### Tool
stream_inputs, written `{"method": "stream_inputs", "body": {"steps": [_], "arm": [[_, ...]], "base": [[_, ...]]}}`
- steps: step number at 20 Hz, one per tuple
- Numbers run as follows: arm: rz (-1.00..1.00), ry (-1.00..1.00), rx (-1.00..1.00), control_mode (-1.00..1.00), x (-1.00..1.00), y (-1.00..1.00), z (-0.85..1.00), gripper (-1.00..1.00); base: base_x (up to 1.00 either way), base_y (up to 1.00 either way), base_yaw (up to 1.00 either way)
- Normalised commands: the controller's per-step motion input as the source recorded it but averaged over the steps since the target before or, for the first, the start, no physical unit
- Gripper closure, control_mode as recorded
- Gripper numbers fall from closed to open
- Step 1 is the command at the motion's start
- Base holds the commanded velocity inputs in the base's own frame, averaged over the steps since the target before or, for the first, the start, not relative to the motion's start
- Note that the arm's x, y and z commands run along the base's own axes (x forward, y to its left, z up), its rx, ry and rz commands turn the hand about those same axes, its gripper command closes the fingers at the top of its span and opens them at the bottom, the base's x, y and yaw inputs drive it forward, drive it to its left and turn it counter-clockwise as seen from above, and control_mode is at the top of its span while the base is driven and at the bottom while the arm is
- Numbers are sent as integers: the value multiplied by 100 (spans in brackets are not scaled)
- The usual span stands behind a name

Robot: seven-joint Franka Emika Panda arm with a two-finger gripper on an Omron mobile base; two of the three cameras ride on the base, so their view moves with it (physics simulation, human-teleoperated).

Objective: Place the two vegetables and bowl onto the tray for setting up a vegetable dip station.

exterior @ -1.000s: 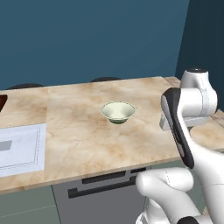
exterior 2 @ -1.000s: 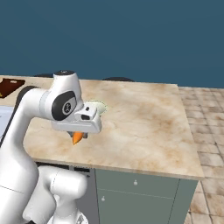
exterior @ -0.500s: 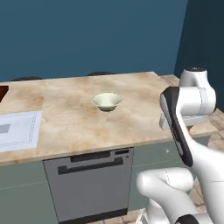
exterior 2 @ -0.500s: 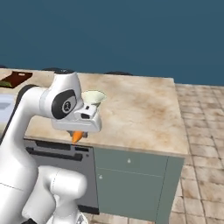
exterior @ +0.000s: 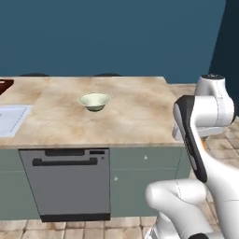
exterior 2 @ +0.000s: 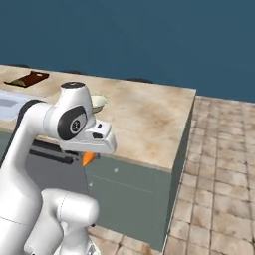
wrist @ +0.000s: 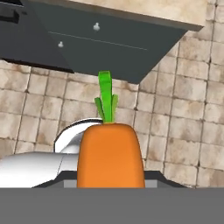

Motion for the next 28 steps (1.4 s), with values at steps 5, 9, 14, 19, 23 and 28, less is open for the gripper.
{"method": "stream_inputs", "body": {"steps": [5, 9, 14, 19, 23, 28], "arm": [[0, 0, 0, 100, 0, 0, 0, 100], [0, 0, 0, 100, 0, 0, 0, 100], [0, 0, 0, 100, 0, 0, 0, 100], [0, 0, 0, 100, 0, 0, 0, 100], [0, 0, 0, 100, 0, 0, 0, 100], [0, 0, 0, 100, 0, 0, 0, 100]], "base": [[8, -90, 54], [20, -85, 57], [26, -84, 57], [31, -89, 55], [12, -96, 53], [-2, -100, 48]]}}
